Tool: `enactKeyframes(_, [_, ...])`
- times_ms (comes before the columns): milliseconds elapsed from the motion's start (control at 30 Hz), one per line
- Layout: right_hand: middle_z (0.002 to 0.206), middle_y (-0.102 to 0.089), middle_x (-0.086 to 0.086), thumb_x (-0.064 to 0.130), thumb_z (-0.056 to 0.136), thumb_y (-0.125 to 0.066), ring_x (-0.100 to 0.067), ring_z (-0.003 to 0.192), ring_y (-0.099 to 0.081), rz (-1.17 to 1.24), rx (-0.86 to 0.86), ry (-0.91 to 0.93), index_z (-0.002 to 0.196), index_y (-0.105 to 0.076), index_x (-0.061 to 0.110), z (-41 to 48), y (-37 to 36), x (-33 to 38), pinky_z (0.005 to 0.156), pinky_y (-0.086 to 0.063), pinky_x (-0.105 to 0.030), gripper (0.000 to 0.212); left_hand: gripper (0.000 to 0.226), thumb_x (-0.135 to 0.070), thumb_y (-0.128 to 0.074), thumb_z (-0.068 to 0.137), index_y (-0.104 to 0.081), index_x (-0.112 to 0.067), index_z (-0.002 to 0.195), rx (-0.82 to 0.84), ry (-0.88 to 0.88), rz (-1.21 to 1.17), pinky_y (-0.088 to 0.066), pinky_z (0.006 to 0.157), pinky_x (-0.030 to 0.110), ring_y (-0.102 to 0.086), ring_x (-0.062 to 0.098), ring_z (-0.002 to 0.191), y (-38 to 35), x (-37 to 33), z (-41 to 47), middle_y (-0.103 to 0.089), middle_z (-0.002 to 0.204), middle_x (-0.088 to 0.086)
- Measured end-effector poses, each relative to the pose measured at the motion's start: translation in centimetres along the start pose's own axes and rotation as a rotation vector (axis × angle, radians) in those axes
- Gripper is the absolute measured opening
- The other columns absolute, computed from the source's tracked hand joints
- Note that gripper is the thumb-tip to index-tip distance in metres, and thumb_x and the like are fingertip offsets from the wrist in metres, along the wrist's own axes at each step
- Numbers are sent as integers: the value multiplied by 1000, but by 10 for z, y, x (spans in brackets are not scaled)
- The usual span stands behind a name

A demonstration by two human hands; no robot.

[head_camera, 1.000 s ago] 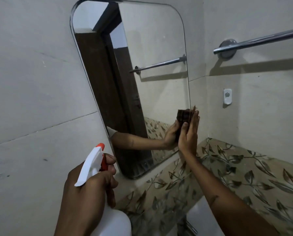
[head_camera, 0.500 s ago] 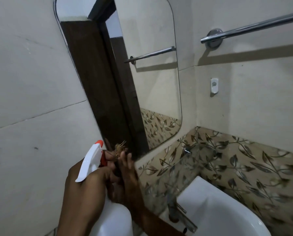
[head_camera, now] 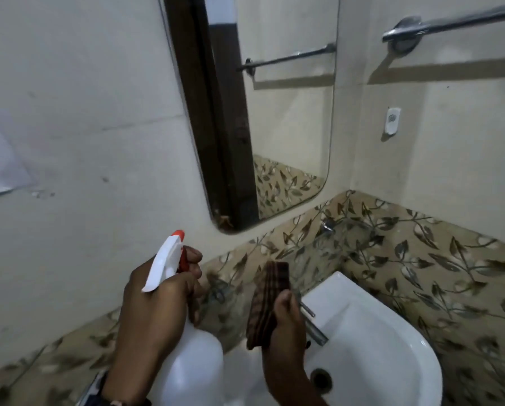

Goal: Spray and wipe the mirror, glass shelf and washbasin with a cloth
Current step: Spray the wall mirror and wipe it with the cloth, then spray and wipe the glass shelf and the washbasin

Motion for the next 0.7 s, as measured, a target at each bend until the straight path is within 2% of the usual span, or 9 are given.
enactKeyframes(100, [123,-66,-17,26,107,-45,-30,106,-65,-36,-53,49,128,-62,14,-3,27,13,87,-53,-40,30,31,-8,-57,63,-73,-31,76,8,82,19,-45,58,49,-52,28,50,-4,35,-16,-66,67,10])
enactKeyframes(200, [114,-67,-13,25,108,-44,-29,102,-63,-105,-51,138,113,-67,21,1,42,31,87,-50,-43,23,40,-13,-54,56,-72,-48,64,24,180,56,-49,60,47,-57,20,47,-12,69,-30,-66,56,-9])
enactKeyframes(233, [109,-66,-12,27,108,-44,-30,102,-62,-141,-45,167,109,-67,21,0,45,36,88,-50,-46,24,39,-13,-54,58,-71,-47,63,32,209,63,-50,55,48,-56,22,42,-13,81,-35,-65,55,-8])
enactKeyframes(300, [100,-67,-8,29,108,-43,-27,97,-64,-174,-35,209,119,-65,13,-5,48,44,86,-53,-43,29,24,-11,-55,61,-69,-28,69,35,240,84,-50,47,50,-54,28,38,-17,97,-41,-63,55,-1])
enactKeyframes(367, [84,-70,3,27,110,-40,-15,77,-69,-170,-6,220,120,-62,13,-14,49,50,70,-57,-29,28,12,-8,-55,66,-63,-14,73,30,240,103,-45,46,42,-53,28,37,-17,111,-48,-60,55,2])
enactKeyframes(433, [63,-70,12,25,111,-36,-4,54,-66,-157,30,197,108,-61,18,-23,49,52,51,-53,-19,25,7,-7,-55,69,-59,-11,73,24,260,104,-42,48,33,-53,28,36,-15,120,-52,-60,57,0])
enactKeyframes(467, [58,-68,14,24,111,-35,-2,49,-63,-151,47,186,104,-60,19,-25,50,52,48,-51,-16,26,7,-7,-56,69,-59,-11,73,23,272,107,-42,48,32,-53,28,36,-14,125,-52,-60,57,-4])
enactKeyframes(600, [56,-68,14,20,112,-32,0,50,-64,-154,75,183,107,-57,10,-35,50,47,49,-51,-14,27,9,-4,-56,69,-61,-10,73,28,345,125,-46,48,35,-54,29,38,-10,143,-62,-58,52,-7])
enactKeyframes(700, [56,-68,14,20,112,-32,-2,51,-65,-140,60,157,100,-59,16,-40,51,44,51,-52,-15,30,16,-9,-57,66,-65,-4,78,7,415,133,-49,52,37,-56,28,41,-7,153,-73,-64,62,7])
Point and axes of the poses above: each hand's wrist, its own z-axis towards the middle knuckle, its own y-axis out of the back of the hand, x = y × z, the point moved 5 cm from there along z, towards the middle knuckle
